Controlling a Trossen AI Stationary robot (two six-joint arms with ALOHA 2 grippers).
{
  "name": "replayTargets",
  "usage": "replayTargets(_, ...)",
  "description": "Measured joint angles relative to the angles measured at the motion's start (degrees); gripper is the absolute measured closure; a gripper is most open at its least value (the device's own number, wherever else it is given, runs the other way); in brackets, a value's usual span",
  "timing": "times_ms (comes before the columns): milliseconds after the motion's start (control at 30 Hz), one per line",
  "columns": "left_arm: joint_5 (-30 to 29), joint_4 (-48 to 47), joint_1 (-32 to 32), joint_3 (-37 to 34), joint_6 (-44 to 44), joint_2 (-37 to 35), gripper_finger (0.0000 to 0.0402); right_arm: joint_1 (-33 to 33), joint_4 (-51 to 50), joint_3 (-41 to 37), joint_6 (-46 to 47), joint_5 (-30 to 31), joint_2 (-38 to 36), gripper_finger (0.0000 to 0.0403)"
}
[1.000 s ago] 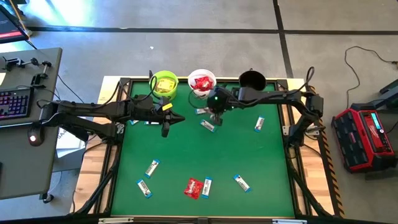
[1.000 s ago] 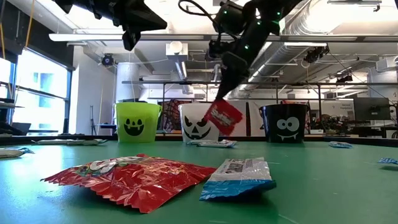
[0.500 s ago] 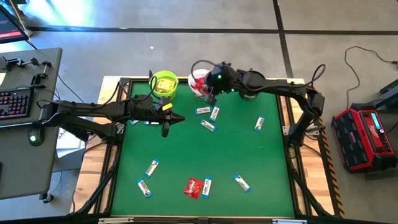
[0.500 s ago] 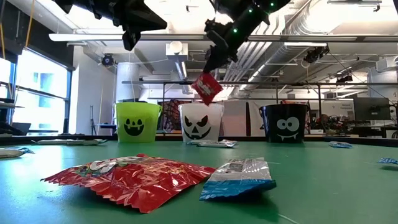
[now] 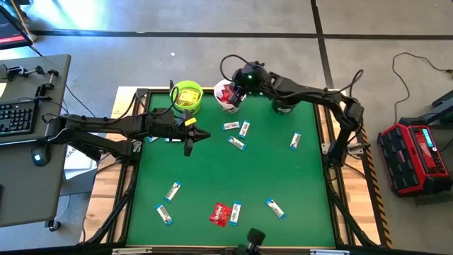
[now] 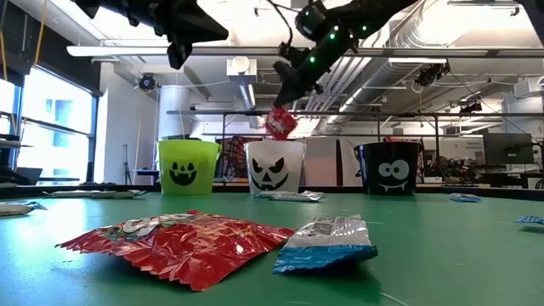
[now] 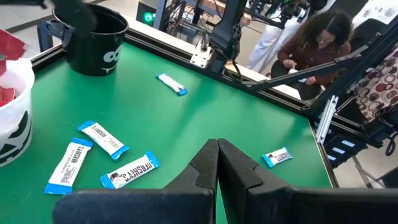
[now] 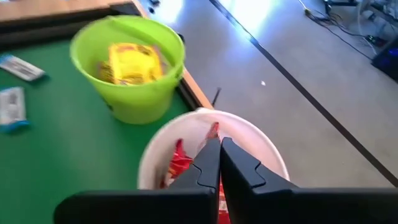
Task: Sort candy by brand, put in halloween buckets
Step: Put the red candy into the white bucket
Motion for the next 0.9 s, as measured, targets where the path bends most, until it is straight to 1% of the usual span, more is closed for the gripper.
replayTargets(133,0.0,0.0,0.0,0.0,-0.06,0.0,0.0402,-0.7,1.06,-0.02,-1.22,1.39,1.94,0.0403)
replayTargets(367,0.0,-0.02,0.0,0.0,-0.04,0.0,0.0401,-1.38,3.46,-0.02,-1.03,1.78,5.33,0.0403)
replayTargets(467,0.0,-0.02,0.0,0.0,-0.04,0.0,0.0402,-1.38,3.74,-0.02,-0.73,0.87,6.7,0.0403)
replayTargets(533,0.0,-0.02,0.0,0.0,-0.06,0.0,0.0401,-1.39,3.78,-0.02,0.72,-0.57,7.42,0.0403)
replayTargets(633,0.0,-0.02,0.0,0.0,-0.06,0.0,0.0402,-1.38,3.76,-0.07,3.3,-0.64,7.76,0.0398)
replayTargets(733,-0.02,-0.04,0.0,0.0,-0.06,0.0,0.0402,-1.38,4.46,-0.07,3.56,-2.09,7.73,0.0379)
replayTargets(800,-0.02,-0.04,0.0,0.0,-0.04,0.0,0.0401,-1.38,3.77,0.24,4.19,-4.32,7.71,0.0355)
replayTargets(900,-0.02,-0.04,0.01,0.0,-0.04,0.0,0.0401,-1.72,1.19,2.67,6.65,-6.11,7.64,0.0314)
